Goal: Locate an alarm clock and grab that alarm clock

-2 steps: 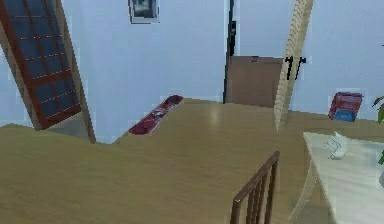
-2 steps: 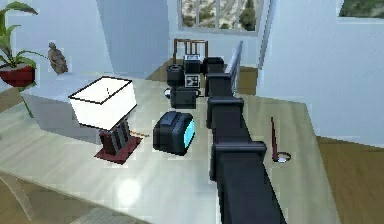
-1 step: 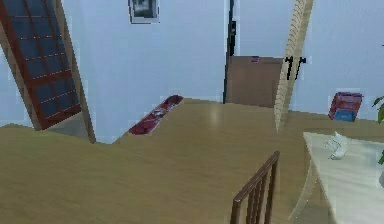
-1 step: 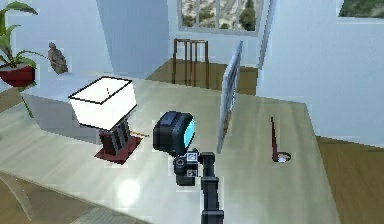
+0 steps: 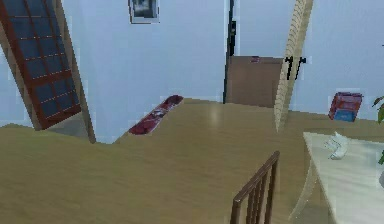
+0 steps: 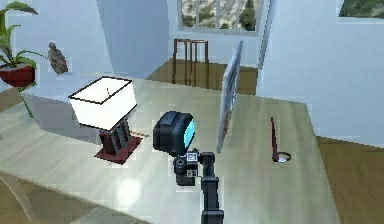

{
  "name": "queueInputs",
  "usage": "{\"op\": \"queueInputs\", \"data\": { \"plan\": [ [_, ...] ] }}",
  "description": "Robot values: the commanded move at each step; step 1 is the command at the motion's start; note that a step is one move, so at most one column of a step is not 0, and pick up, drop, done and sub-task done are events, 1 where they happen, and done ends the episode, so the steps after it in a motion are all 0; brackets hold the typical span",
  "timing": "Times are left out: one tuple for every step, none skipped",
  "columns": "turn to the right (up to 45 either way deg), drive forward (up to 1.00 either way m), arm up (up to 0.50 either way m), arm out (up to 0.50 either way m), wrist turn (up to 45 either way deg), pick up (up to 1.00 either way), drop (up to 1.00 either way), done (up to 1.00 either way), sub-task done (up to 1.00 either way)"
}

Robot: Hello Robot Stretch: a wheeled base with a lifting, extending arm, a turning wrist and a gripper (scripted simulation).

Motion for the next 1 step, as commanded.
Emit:
{"op": "queueInputs", "data": {
  "plan": [
    [0.0, 0.00, 0.10, 0.00, 0.0, 0.00, 0.00, 0.00, 0.00]
  ]
}}
